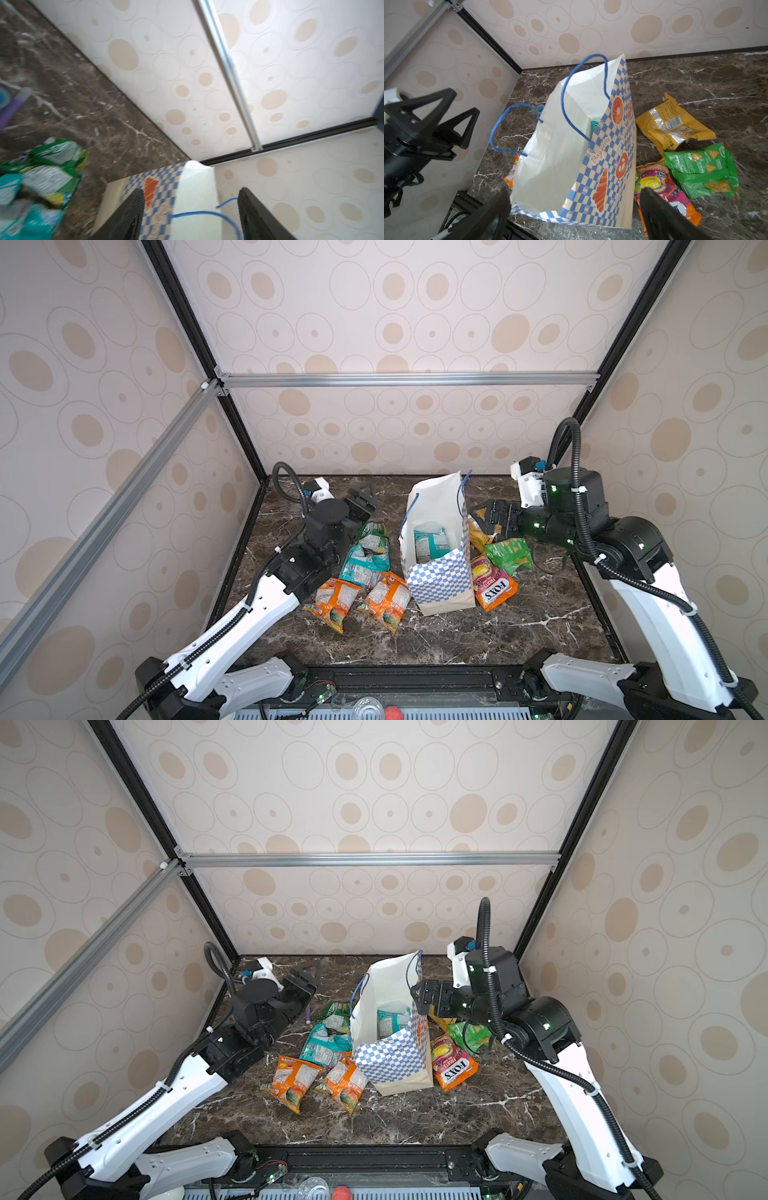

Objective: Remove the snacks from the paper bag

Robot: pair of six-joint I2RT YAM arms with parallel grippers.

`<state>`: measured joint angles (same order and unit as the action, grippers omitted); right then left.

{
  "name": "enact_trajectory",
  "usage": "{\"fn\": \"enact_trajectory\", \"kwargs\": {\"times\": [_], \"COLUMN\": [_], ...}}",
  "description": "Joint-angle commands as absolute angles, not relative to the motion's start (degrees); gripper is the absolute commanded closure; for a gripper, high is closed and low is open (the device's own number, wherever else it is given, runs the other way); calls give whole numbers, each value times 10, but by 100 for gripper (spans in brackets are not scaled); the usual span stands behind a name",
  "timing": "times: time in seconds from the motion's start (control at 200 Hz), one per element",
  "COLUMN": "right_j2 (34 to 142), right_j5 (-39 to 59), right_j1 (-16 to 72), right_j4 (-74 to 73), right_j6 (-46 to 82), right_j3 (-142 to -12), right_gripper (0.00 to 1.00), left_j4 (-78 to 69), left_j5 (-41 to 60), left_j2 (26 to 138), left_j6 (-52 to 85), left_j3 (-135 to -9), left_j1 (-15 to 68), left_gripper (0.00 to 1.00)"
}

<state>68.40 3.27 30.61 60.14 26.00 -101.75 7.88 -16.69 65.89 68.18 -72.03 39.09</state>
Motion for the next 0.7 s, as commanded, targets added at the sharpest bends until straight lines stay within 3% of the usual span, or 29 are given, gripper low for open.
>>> {"fn": "enact_trajectory", "kwargs": {"times": [0.0, 0.115, 0.26, 0.455, 0.695], "right_j2": [724, 752, 745, 735, 730], "right_j5": [104, 118, 117, 118, 111], "right_j1": [302, 302, 302, 303, 302], "right_j4": [618, 642, 641, 635, 634], "right_j6": [253, 262, 259, 261, 263], "right_j3": [-1069, -1099, -1087, -1072, -1065], "right_gripper": [0, 0, 0, 0, 0], "left_j4": [151, 285, 490, 558, 558], "left_j5": [-114, -74, -133, -89, -56], "left_j2": [734, 844, 963, 1019, 993], "left_j6": [585, 514, 451, 420, 448], "left_j3": [-861, -1038, -1242, -1284, -1207], "left_j1": [393, 414, 443, 445, 436], "left_gripper": [21, 13, 7, 3, 30]}}
